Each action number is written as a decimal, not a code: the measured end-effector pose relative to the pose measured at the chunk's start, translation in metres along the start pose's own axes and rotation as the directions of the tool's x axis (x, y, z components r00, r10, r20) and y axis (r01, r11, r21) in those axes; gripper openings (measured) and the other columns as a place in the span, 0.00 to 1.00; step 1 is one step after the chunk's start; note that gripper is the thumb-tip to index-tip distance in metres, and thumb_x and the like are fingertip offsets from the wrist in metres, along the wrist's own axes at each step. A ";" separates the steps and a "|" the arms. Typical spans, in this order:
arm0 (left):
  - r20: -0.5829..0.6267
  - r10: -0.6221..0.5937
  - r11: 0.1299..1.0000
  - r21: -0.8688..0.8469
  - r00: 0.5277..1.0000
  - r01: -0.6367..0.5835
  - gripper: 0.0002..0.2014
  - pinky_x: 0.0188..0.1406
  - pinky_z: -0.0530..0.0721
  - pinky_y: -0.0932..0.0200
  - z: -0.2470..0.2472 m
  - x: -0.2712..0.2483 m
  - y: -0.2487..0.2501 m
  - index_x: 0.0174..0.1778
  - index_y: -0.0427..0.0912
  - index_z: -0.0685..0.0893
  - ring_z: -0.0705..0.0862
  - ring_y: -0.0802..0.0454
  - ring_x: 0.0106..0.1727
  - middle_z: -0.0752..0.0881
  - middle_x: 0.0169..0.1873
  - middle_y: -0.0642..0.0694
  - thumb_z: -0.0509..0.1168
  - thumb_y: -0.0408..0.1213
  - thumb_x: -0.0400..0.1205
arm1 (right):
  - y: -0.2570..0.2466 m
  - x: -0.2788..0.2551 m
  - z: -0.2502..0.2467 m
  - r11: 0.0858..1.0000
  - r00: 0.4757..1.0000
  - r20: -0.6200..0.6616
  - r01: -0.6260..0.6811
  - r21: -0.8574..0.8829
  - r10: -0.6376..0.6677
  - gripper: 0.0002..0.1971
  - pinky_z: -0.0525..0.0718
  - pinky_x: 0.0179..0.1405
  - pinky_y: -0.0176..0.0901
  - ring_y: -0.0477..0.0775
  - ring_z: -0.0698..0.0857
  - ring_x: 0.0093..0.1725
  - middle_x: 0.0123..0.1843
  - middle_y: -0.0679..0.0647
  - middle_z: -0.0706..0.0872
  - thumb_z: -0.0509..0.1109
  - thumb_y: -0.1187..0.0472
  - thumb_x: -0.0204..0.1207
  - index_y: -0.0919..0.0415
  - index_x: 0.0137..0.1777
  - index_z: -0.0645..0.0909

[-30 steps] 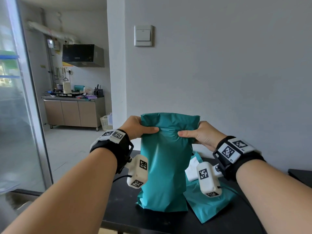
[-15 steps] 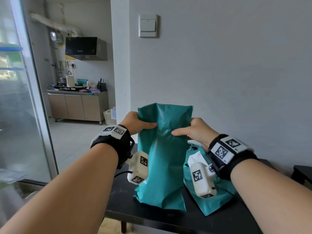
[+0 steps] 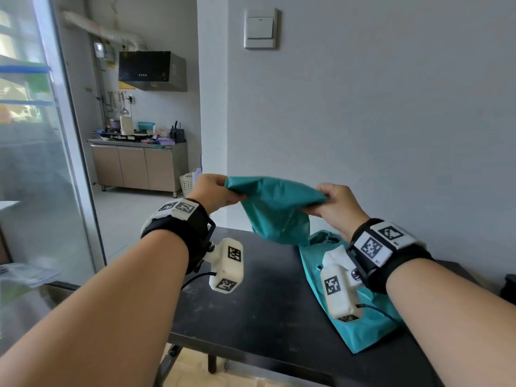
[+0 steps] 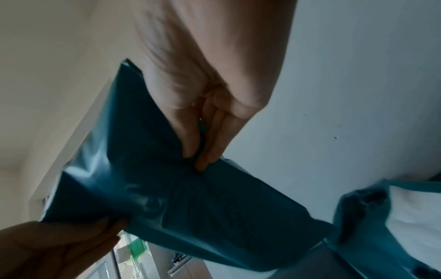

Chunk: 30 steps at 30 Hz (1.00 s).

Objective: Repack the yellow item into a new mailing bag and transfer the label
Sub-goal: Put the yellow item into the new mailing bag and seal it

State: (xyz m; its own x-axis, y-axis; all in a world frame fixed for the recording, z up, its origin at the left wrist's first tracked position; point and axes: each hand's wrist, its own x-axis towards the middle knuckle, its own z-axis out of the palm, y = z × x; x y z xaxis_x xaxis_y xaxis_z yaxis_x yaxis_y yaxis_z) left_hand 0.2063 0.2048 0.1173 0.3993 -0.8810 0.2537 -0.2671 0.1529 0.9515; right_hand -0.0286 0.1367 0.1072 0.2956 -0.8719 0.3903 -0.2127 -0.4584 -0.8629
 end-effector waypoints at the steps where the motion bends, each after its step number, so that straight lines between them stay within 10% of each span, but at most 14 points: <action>1: 0.013 -0.016 0.993 0.116 1.000 0.014 0.12 0.46 0.88 0.63 -0.004 -0.003 -0.008 0.49 0.31 0.88 0.86 0.54 0.37 0.88 0.35 0.44 0.74 0.20 0.71 | 0.009 -0.003 0.002 0.999 0.999 0.033 -0.020 -0.041 0.022 0.12 0.86 0.56 0.56 0.55 0.84 0.42 0.35 0.59 0.87 0.78 0.77 0.65 0.62 0.30 0.83; 4: 0.171 -0.130 0.840 0.542 0.977 0.017 0.10 0.34 0.83 0.73 -0.011 -0.020 -0.035 0.37 0.44 0.91 0.84 0.60 0.31 0.88 0.29 0.50 0.74 0.23 0.70 | 0.042 -0.019 0.007 0.984 0.981 0.148 -0.106 -0.143 0.127 0.18 0.85 0.60 0.49 0.55 0.90 0.50 0.46 0.59 0.92 0.68 0.82 0.70 0.60 0.28 0.85; 8: 0.390 -0.469 0.750 0.650 0.793 0.124 0.21 0.41 0.88 0.67 -0.006 -0.044 -0.066 0.37 0.45 0.92 0.90 0.60 0.41 0.92 0.38 0.48 0.62 0.14 0.72 | 0.079 -0.043 0.013 0.852 0.884 0.339 -0.116 -0.510 0.323 0.24 0.86 0.54 0.38 0.45 0.90 0.47 0.41 0.49 0.93 0.62 0.79 0.67 0.51 0.24 0.89; 11: 0.282 -0.383 0.746 0.656 0.880 0.115 0.19 0.40 0.85 0.65 0.005 -0.040 -0.075 0.41 0.46 0.93 0.89 0.56 0.45 0.92 0.40 0.51 0.62 0.19 0.75 | 0.078 -0.048 0.016 0.704 0.857 0.297 -0.103 -0.703 0.422 0.20 0.83 0.41 0.34 0.43 0.83 0.39 0.36 0.45 0.88 0.62 0.73 0.71 0.52 0.37 0.93; 14: 0.235 -0.221 0.750 0.662 0.946 0.011 0.17 0.52 0.79 0.65 0.028 -0.028 -0.078 0.58 0.46 0.89 0.84 0.54 0.55 0.87 0.53 0.52 0.62 0.26 0.79 | 0.073 -0.042 0.023 0.672 0.946 0.210 -0.013 -0.740 0.249 0.16 0.79 0.65 0.42 0.52 0.82 0.63 0.63 0.48 0.87 0.62 0.63 0.79 0.51 0.60 0.86; 17: 0.398 -0.239 0.699 0.703 0.886 -0.128 0.27 0.71 0.72 0.61 0.062 -0.025 -0.088 0.78 0.48 0.71 0.75 0.50 0.73 0.73 0.76 0.47 0.65 0.38 0.82 | 0.085 -0.047 0.046 0.680 0.857 0.435 0.145 -0.718 0.276 0.28 0.61 0.81 0.50 0.54 0.60 0.84 0.85 0.53 0.59 0.57 0.50 0.85 0.52 0.84 0.59; 21: 0.518 -0.483 0.533 0.813 0.706 -0.233 0.54 0.77 0.67 0.53 0.080 -0.036 -0.113 0.84 0.59 0.46 0.65 0.49 0.81 0.60 0.83 0.51 0.77 0.48 0.70 | 0.119 -0.068 0.062 0.651 0.755 0.510 0.147 -0.745 0.413 0.35 0.47 0.85 0.56 0.53 0.40 0.86 0.87 0.52 0.40 0.50 0.40 0.85 0.48 0.86 0.38; 26: 0.406 -0.524 0.404 0.893 0.749 -0.201 0.65 0.74 0.73 0.44 0.057 -0.040 -0.137 0.84 0.59 0.41 0.69 0.45 0.78 0.62 0.79 0.52 0.83 0.49 0.61 | 0.133 -0.069 0.050 0.672 0.742 0.465 0.026 -0.740 0.483 0.36 0.44 0.85 0.52 0.51 0.40 0.86 0.87 0.51 0.39 0.46 0.35 0.83 0.46 0.85 0.36; 30: 0.388 -0.474 0.467 0.872 0.790 -0.148 0.53 0.75 0.72 0.50 0.063 -0.032 -0.113 0.85 0.49 0.49 0.68 0.44 0.79 0.65 0.80 0.45 0.78 0.34 0.70 | 0.128 -0.068 0.050 0.721 0.746 0.473 -0.014 -0.692 0.469 0.37 0.44 0.85 0.51 0.50 0.41 0.86 0.87 0.51 0.41 0.46 0.35 0.83 0.49 0.85 0.37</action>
State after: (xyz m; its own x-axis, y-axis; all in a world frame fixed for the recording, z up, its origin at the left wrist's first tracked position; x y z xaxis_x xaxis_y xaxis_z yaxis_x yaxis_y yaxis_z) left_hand 0.1688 0.1876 -0.0096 0.1015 -0.9426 -0.3182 -0.9485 -0.1881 0.2549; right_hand -0.0291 0.1459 -0.0455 0.5612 -0.7841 -0.2650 -0.8025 -0.4372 -0.4059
